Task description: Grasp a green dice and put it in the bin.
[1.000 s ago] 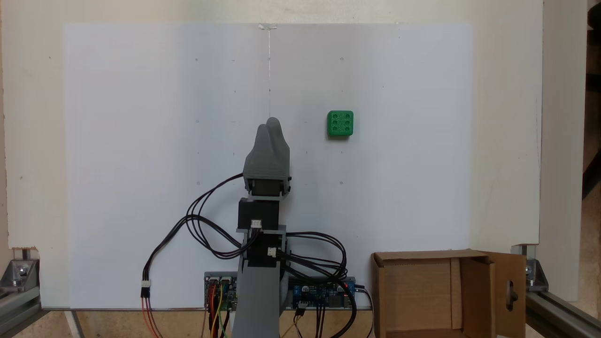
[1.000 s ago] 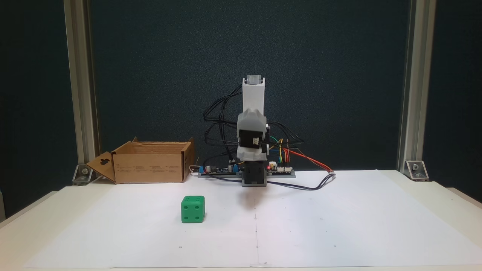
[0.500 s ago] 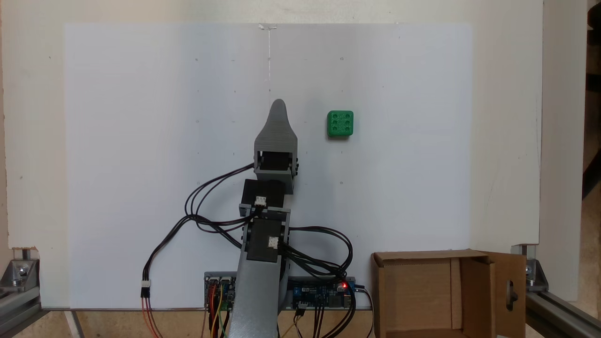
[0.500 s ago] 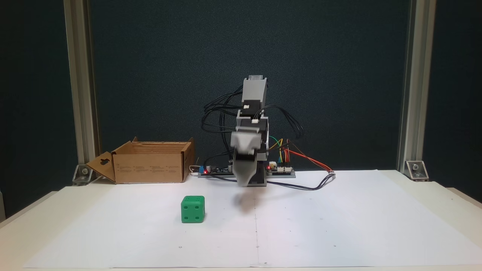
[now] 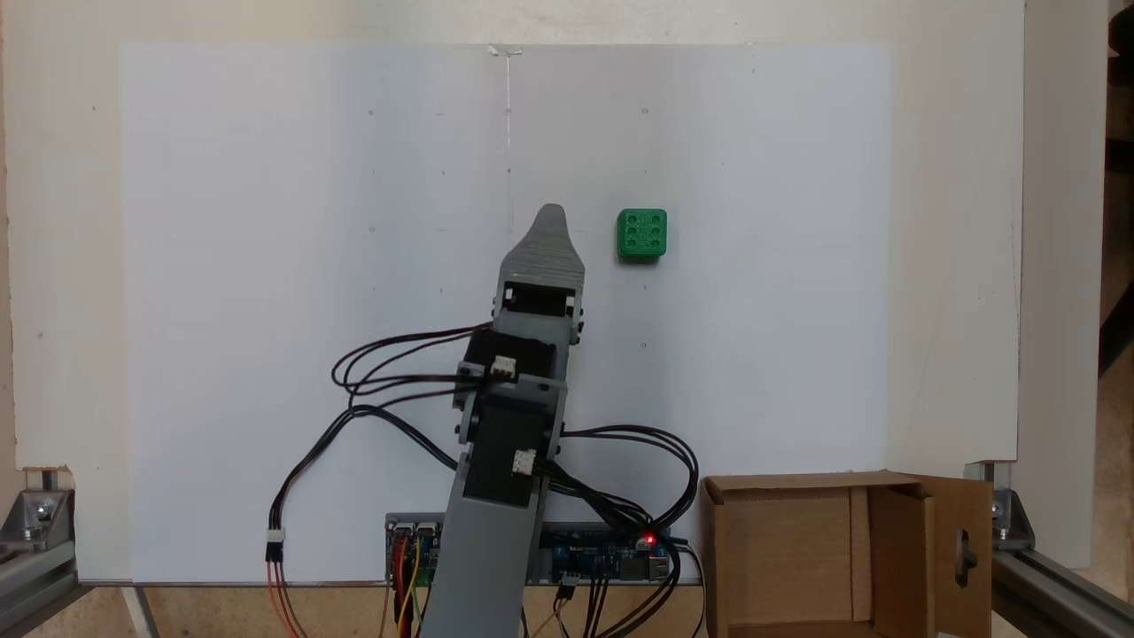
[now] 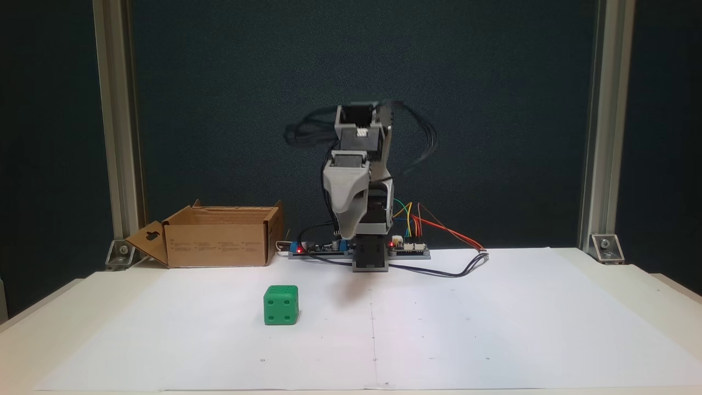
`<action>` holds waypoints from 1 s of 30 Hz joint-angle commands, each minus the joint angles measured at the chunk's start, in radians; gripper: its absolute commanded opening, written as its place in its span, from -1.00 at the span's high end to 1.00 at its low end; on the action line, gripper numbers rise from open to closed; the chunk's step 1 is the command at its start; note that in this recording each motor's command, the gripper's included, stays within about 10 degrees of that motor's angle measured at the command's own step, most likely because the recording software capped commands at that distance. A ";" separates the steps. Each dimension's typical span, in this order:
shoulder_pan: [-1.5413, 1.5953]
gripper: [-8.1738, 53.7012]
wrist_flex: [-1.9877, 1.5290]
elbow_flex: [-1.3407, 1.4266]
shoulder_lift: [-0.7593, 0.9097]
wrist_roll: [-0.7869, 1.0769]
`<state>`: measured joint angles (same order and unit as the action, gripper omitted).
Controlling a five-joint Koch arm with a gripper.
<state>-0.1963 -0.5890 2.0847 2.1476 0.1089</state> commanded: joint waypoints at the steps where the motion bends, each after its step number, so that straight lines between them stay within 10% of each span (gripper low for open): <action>1: -0.034 -0.68 -0.156 -0.141 -0.072 -0.061; 12: -0.086 -0.68 -0.741 -0.635 -0.336 -0.057; 30: -0.318 -0.73 -0.750 -0.913 -0.531 0.359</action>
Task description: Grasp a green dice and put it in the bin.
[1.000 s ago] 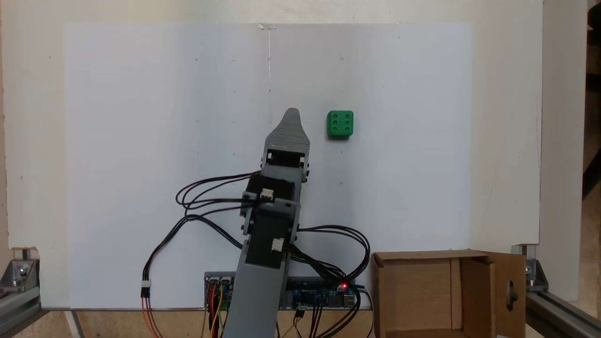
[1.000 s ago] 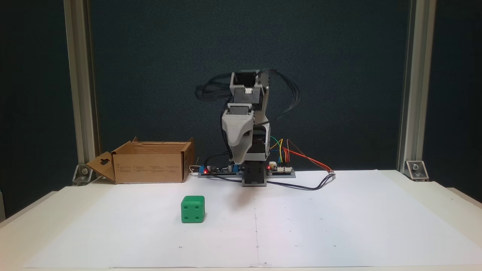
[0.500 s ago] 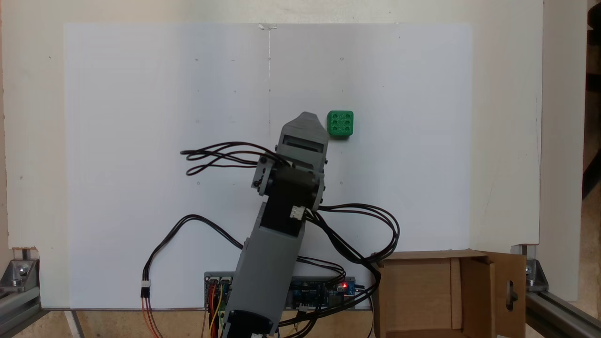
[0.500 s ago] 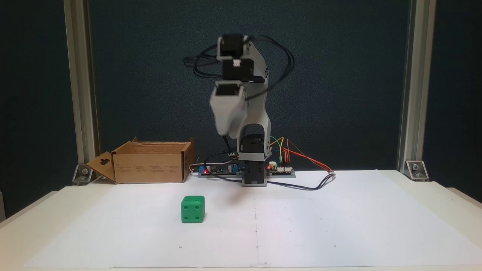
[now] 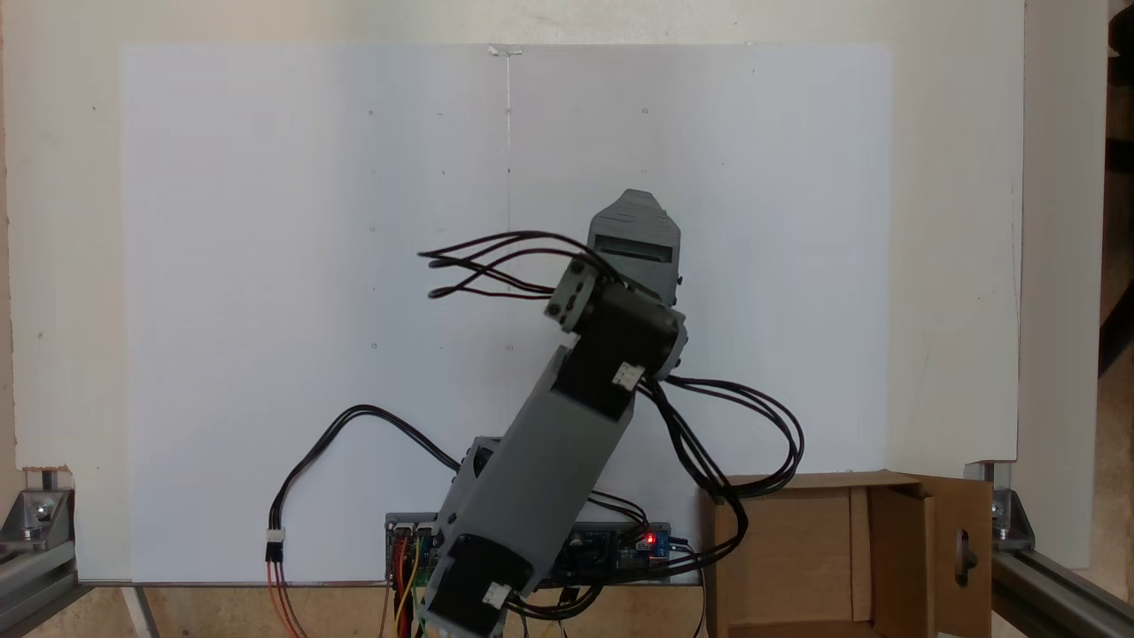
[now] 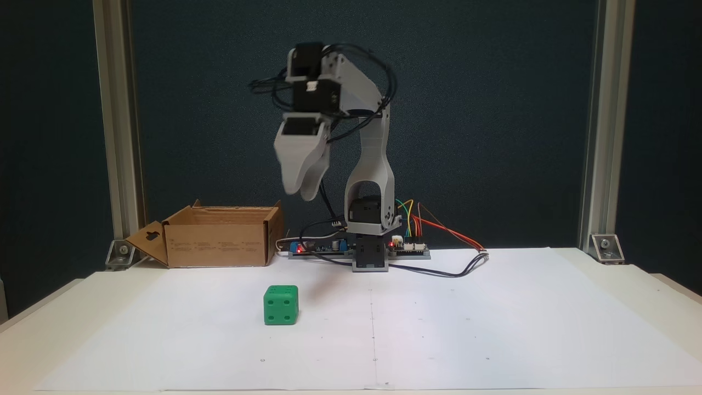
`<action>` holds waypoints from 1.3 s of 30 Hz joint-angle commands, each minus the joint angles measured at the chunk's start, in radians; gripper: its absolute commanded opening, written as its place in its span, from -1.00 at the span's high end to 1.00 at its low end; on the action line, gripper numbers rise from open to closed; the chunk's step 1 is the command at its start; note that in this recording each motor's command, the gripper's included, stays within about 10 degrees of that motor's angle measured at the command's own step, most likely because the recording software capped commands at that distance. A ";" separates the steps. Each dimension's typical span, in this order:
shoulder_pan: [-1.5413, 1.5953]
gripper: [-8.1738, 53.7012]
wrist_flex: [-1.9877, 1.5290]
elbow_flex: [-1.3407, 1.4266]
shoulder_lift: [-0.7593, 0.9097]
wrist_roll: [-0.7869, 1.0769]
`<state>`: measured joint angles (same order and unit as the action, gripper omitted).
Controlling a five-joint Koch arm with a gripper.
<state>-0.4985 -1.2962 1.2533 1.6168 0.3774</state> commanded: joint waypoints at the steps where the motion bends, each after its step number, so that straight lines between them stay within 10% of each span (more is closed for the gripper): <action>1: -0.029 -0.73 -0.043 -0.094 -0.015 0.104; 39: -0.018 -0.74 -0.041 -0.163 -0.183 0.161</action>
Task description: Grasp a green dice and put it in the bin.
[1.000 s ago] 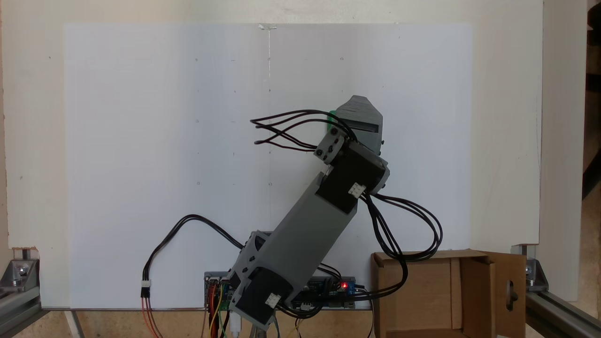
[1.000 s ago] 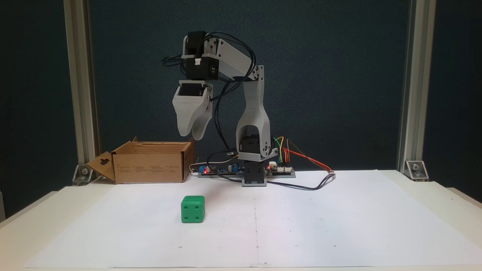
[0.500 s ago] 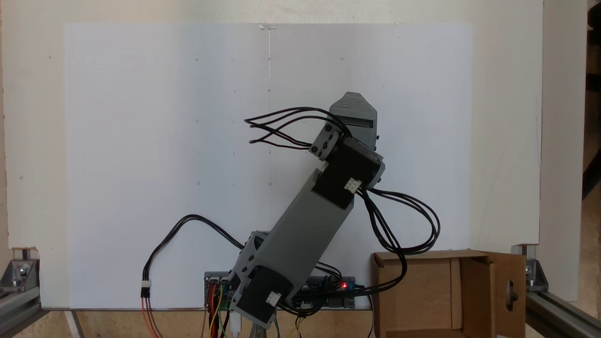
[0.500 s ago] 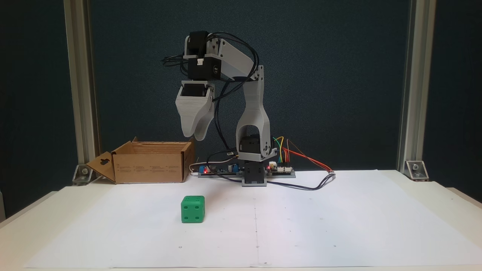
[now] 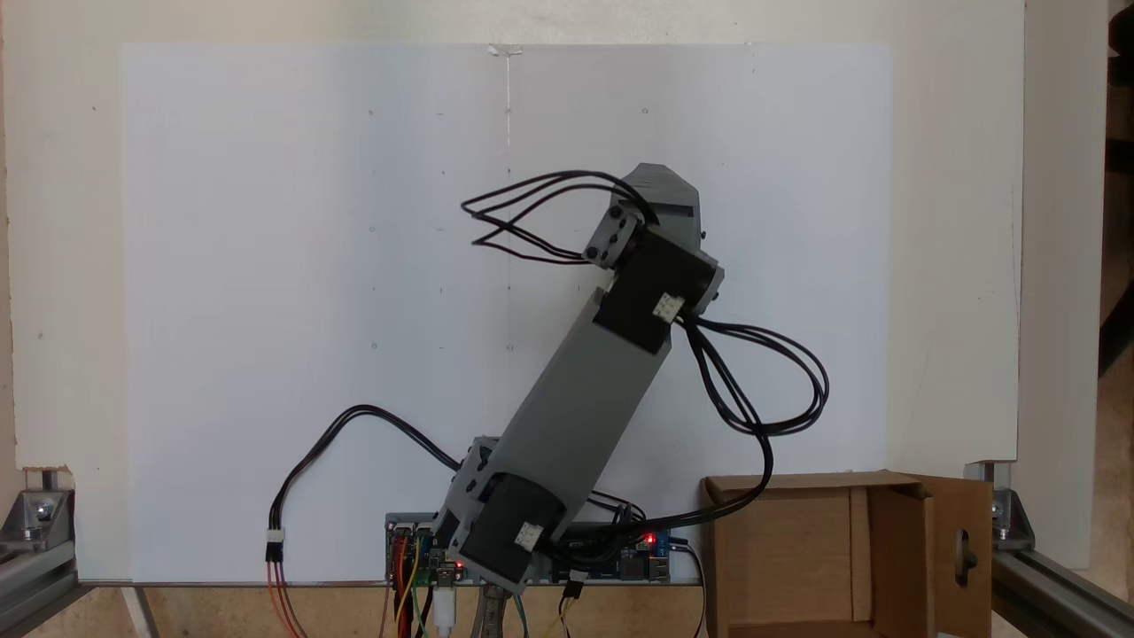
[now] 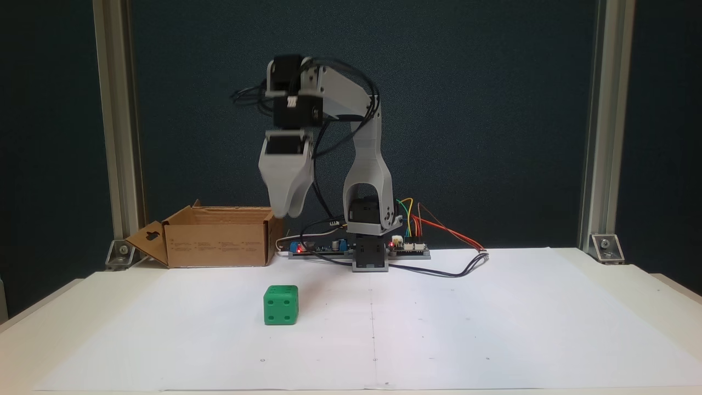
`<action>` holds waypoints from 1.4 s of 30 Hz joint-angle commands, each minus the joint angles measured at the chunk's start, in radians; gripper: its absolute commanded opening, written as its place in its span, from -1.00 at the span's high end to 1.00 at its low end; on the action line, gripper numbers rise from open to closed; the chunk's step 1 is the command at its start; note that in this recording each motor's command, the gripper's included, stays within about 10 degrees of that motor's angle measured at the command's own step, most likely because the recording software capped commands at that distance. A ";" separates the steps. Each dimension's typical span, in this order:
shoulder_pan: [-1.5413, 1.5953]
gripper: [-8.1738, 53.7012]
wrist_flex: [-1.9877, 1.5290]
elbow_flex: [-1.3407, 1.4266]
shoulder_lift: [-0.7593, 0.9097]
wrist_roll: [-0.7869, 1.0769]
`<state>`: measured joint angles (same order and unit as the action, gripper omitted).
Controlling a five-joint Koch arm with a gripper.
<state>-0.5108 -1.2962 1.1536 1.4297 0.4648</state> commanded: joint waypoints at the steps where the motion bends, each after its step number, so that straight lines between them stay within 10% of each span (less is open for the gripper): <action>1: -0.011 -0.74 -0.038 -0.063 -0.006 0.074; 42: -0.060 -0.74 0.147 0.146 -0.115 0.104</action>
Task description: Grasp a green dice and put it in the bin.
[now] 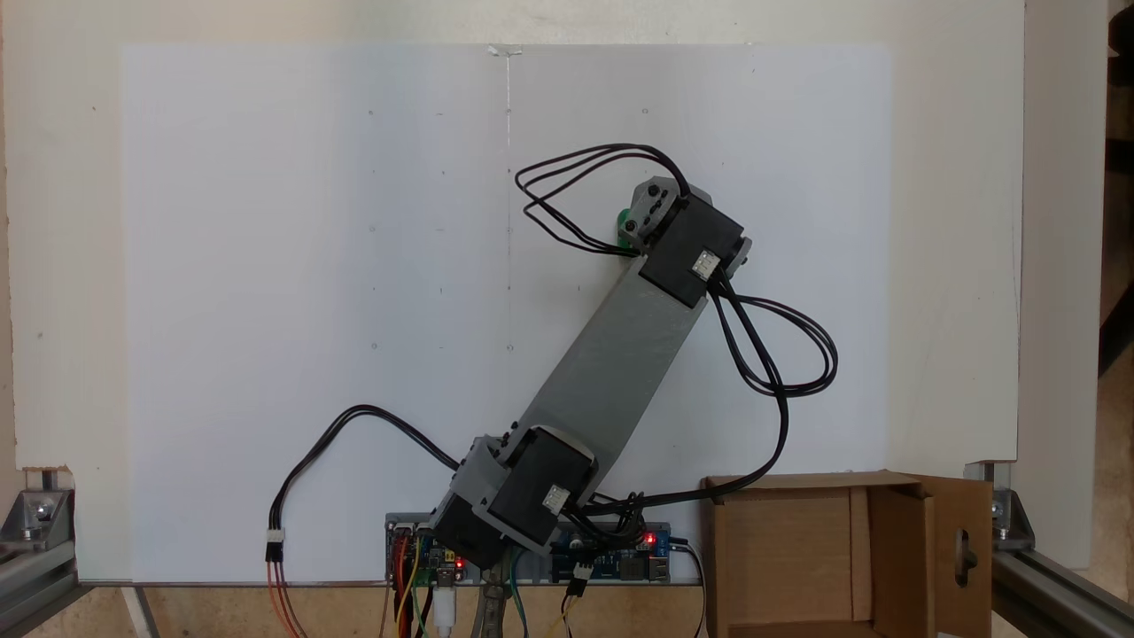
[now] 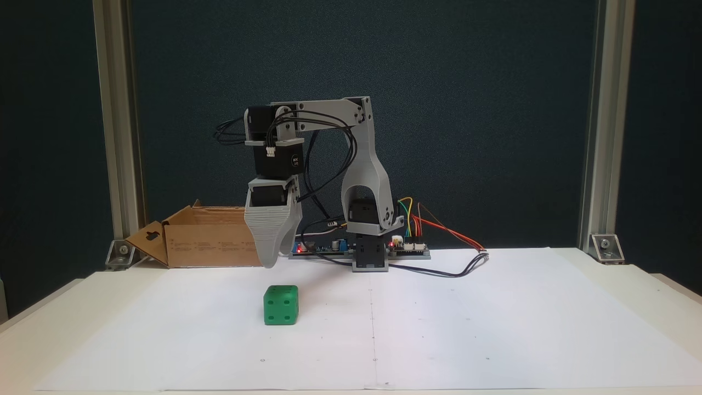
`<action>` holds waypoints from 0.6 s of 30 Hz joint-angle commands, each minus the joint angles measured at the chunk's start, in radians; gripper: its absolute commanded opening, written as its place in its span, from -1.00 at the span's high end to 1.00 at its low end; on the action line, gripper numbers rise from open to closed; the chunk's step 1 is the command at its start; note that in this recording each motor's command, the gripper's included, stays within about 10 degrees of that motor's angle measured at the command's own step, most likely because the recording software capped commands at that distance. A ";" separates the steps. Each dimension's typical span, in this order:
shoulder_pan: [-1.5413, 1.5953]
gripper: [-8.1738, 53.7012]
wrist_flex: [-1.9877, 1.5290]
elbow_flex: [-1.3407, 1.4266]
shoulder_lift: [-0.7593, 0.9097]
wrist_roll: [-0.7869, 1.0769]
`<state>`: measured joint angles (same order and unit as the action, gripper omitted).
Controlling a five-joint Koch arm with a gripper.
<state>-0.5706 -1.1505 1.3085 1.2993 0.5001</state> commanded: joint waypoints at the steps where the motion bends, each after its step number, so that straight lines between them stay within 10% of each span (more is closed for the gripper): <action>1: 0.000 -0.74 0.011 0.000 0.015 0.069; 18: 0.025 -0.74 0.156 0.132 0.018 0.071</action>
<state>-0.5461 -0.9940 1.4557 1.2977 0.5001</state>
